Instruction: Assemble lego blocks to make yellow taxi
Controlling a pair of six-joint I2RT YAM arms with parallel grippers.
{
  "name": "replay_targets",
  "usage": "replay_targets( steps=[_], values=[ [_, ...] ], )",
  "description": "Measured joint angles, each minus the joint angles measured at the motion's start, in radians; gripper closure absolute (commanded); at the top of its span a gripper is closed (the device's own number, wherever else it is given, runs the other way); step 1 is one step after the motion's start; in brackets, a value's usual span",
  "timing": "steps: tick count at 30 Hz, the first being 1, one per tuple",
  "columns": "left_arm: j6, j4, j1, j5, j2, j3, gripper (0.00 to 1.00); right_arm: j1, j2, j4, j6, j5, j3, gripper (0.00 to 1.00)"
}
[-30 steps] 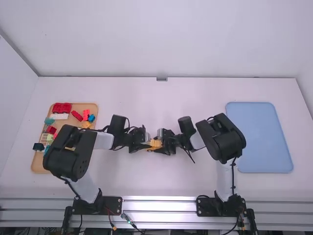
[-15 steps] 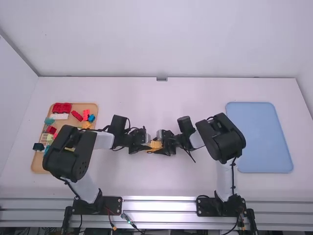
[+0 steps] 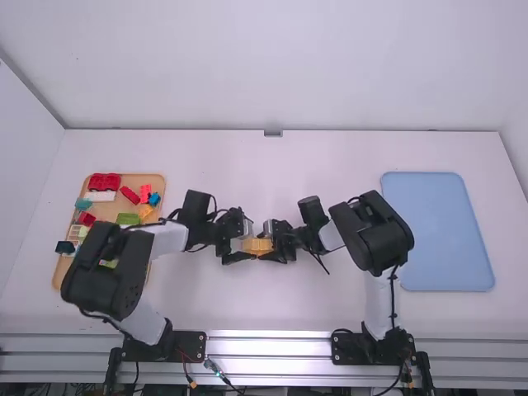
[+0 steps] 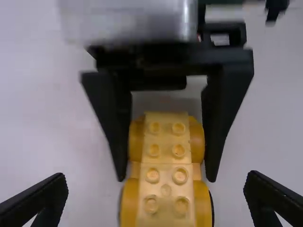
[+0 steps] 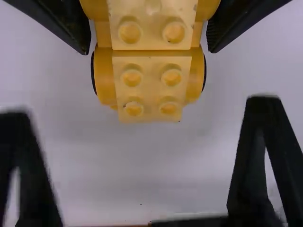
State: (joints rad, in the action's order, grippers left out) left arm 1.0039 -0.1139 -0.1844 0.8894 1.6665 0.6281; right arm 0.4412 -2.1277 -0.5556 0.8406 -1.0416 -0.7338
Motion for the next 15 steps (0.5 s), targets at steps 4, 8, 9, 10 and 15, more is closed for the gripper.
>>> replay_targets(
  steps=[4, 8, 9, 10, 15],
  values=[
    [-0.026, 0.013, 0.007, 0.008, -0.089, 0.011, 0.98, 0.000, 0.000, -0.001, 0.000, 0.000, 0.000, 0.37],
    [-0.039, 0.017, -0.002, 0.008, -0.074, 0.014, 0.98, 0.000, 0.000, -0.001, 0.000, 0.000, 0.000, 0.37],
    [-0.039, 0.015, -0.002, 0.008, -0.068, 0.014, 0.98, 0.000, 0.000, -0.001, 0.000, 0.000, 0.000, 0.37],
    [-0.042, 0.008, -0.002, 0.008, -0.046, 0.014, 0.98, 0.000, 0.000, -0.001, 0.000, 0.000, 0.000, 0.35],
    [-0.062, 0.005, -0.003, 0.029, 0.065, 0.014, 0.98, 0.000, 0.000, 0.000, 0.000, 0.000, 0.000, 0.37]
  ],
)
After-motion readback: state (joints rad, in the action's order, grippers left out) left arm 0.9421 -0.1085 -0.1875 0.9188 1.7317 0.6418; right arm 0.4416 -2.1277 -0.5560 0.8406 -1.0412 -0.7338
